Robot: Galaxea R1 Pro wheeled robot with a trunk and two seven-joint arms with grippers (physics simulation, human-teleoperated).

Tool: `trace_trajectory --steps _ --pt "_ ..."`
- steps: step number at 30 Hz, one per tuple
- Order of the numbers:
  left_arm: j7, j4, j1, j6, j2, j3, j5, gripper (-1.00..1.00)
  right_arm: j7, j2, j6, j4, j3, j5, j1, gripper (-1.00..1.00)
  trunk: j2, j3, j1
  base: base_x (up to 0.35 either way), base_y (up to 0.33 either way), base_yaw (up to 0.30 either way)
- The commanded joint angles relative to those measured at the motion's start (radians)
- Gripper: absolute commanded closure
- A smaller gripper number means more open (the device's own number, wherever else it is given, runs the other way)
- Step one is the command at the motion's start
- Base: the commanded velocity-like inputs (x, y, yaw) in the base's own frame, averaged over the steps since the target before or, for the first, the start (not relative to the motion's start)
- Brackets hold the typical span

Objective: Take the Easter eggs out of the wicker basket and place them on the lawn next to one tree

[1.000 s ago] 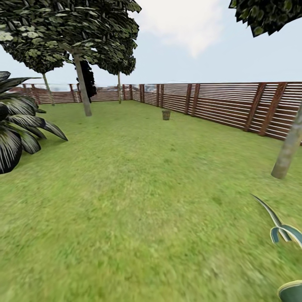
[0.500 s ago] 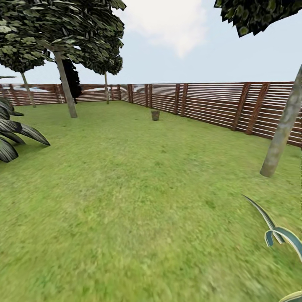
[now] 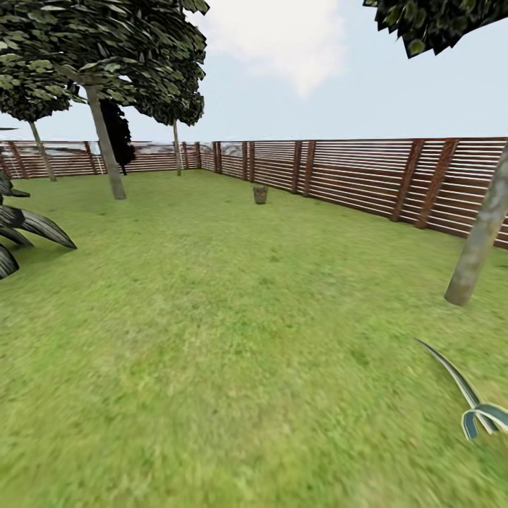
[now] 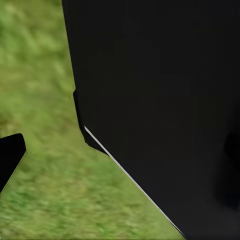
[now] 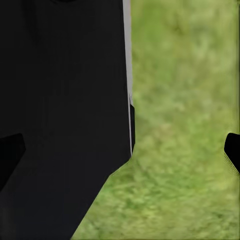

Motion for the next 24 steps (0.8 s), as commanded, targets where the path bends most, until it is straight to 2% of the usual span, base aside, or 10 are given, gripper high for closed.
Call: trace_trajectory --steps 1,24 --pt "-0.003 -0.002 0.001 0.0 0.0 0.0 -0.006 -1.0 0.0 0.0 -0.006 0.002 0.001 -0.007 0.0 -1.0 0.0 0.0 0.001 0.338 0.0 0.0" --pt "-0.003 -0.003 0.001 0.0 0.001 0.001 -0.005 -1.0 0.0 0.0 -0.006 0.002 0.001 -0.007 0.0 -1.0 0.0 0.0 0.001 0.338 0.0 0.0"
